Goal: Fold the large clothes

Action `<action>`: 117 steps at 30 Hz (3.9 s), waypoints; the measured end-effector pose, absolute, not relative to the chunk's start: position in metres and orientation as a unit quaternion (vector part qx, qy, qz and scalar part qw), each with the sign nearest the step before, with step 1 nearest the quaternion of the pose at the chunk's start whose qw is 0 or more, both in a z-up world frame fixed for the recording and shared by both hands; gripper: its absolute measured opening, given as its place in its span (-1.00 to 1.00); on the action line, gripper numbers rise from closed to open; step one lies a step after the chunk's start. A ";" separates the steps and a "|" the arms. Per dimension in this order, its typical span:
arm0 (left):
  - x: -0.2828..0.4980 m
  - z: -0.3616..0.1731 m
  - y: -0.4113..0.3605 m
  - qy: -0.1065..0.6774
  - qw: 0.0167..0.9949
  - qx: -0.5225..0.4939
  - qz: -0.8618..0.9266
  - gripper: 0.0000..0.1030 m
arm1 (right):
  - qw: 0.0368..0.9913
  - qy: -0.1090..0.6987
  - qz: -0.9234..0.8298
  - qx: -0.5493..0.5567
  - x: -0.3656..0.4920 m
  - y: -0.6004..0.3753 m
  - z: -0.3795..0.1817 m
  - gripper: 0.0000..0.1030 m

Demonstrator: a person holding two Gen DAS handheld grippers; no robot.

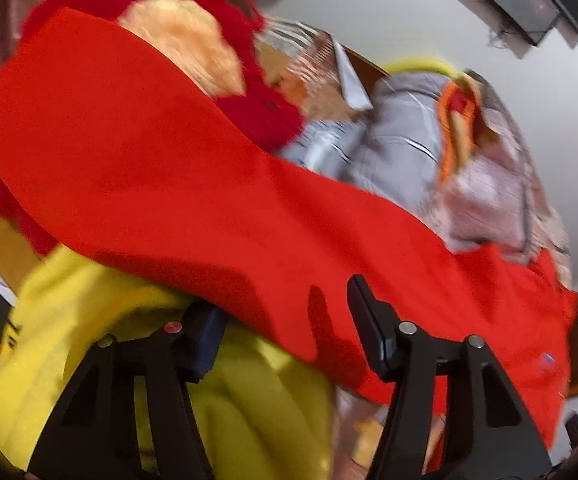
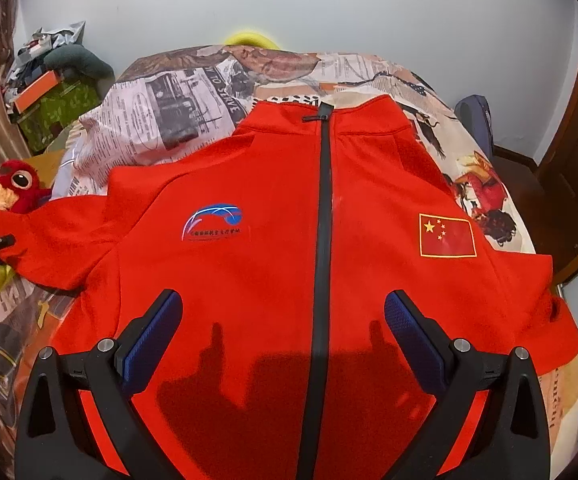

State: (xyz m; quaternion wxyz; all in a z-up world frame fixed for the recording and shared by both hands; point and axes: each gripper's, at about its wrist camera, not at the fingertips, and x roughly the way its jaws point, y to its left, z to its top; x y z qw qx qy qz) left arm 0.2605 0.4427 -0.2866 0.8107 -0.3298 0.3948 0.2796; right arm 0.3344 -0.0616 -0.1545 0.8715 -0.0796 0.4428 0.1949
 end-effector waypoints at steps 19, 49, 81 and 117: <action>0.293 -0.160 0.397 0.306 0.885 -0.240 0.255 -0.94 | 0.882 0.422 0.200 -0.065 0.328 -0.086 -0.132 0.95; 0.430 -0.207 0.014 0.458 0.880 -0.069 -0.104 -0.94 | 0.895 0.402 0.186 -0.061 0.330 -0.163 -0.124 0.95; 0.323 -0.201 0.191 0.487 0.873 -0.012 0.030 0.13 | 0.850 0.401 0.273 -0.203 0.307 -0.038 -0.136 0.94; 0.357 -0.315 0.236 0.562 0.818 -0.114 0.038 0.19 | 0.853 0.370 0.277 -0.241 0.349 0.026 -0.136 -0.86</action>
